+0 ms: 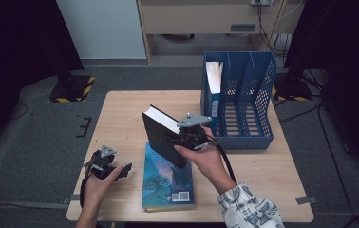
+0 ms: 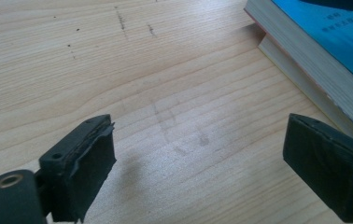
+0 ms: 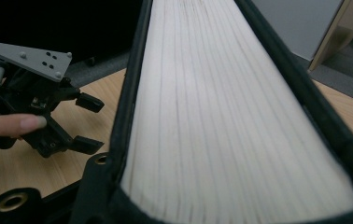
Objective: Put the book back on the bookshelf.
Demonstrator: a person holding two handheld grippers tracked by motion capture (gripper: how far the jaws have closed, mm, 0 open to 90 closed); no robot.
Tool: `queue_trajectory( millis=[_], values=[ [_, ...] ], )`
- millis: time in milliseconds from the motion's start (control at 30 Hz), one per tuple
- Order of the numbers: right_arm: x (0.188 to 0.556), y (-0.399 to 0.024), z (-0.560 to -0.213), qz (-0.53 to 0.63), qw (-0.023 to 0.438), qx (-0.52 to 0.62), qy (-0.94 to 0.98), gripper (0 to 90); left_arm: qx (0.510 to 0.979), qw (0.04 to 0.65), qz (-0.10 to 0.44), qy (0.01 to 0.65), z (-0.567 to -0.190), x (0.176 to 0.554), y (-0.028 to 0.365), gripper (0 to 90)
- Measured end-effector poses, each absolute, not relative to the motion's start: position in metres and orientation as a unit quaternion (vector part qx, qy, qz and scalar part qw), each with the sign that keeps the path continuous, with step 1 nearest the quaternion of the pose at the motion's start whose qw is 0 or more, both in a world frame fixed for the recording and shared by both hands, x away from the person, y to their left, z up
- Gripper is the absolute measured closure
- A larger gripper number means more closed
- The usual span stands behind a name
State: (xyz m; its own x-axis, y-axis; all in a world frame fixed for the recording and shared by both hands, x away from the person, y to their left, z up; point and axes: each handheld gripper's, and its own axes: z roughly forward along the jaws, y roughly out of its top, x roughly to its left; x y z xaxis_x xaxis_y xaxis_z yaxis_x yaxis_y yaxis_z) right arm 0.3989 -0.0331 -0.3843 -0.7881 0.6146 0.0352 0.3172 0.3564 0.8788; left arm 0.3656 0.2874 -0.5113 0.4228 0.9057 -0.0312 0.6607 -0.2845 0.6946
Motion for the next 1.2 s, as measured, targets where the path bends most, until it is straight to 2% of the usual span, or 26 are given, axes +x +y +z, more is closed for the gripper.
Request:
queue_trajectory(
  millis=[233,733,1200],
  values=[
    [0.401,-0.029,-0.386,0.500,0.154,0.294,0.800,44.7,0.778,0.328,0.183,0.504,-0.512,0.364,0.289,7.1],
    [0.405,-0.031,-0.383,0.505,0.138,0.305,0.796,50.1,0.772,0.330,0.182,0.511,-0.510,0.361,0.292,9.0],
    [0.425,-0.024,-0.369,0.496,0.111,0.349,0.787,52.5,0.779,0.327,0.176,0.505,-0.512,0.362,0.290,8.6]
  ],
)
